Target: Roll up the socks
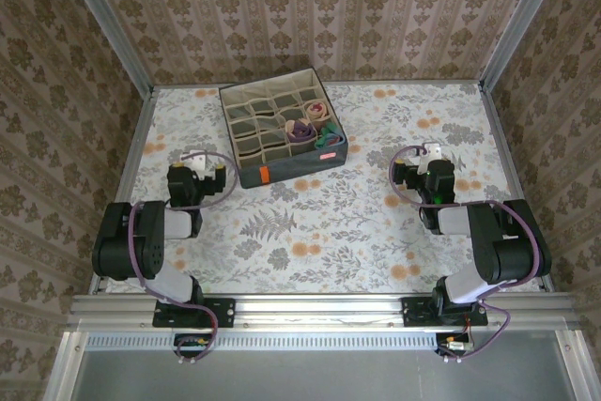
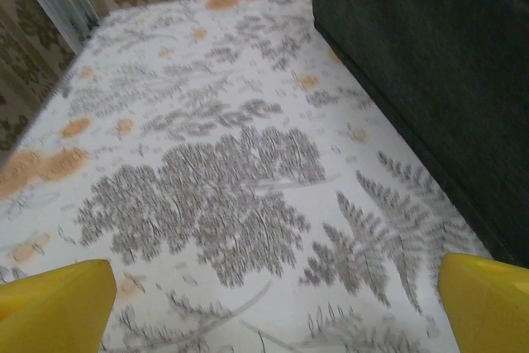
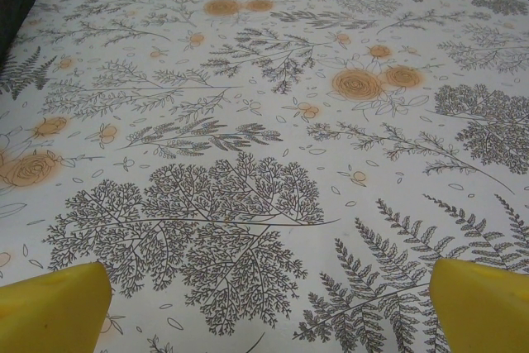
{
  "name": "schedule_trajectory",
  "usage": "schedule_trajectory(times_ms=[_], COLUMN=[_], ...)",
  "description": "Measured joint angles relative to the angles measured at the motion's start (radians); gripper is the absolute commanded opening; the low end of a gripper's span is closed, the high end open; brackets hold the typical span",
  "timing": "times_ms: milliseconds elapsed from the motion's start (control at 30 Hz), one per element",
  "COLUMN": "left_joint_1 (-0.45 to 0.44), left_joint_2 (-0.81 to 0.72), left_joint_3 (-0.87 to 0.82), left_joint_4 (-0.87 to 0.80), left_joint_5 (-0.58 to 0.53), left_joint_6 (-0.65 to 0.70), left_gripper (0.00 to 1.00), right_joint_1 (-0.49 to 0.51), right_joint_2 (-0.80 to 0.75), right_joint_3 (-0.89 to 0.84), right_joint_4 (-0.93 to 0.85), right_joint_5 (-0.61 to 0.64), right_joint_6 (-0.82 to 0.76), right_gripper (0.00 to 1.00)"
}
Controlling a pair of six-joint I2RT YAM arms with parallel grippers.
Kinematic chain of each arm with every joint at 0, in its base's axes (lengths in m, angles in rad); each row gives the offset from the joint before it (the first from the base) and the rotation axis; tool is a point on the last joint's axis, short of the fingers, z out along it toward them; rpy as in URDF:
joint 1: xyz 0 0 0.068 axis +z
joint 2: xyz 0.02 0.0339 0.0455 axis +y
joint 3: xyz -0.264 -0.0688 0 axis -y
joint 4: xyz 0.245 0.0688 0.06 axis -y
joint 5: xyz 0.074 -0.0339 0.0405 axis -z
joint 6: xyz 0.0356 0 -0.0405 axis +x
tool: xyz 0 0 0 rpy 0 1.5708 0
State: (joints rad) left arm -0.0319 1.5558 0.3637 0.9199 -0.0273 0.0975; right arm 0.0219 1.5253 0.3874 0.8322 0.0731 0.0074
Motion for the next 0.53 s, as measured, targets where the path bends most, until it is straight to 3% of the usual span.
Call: schedule_trajectory(times_ms=[533], left_joint_1=[0.006], left_joint_2=[0.000], left_joint_3=[0.012], left_joint_4=[-0.014], left_joint_5=[0.020], left_joint_6=[0.000], left_gripper=[1.00], right_joint_1=[0.000], right_joint_2=[0.000], right_joint_3=[0.000], right_joint_4=[0.000], right_joint_5=[0.000], right_joint_6=[0.000], right_gripper=[1.00])
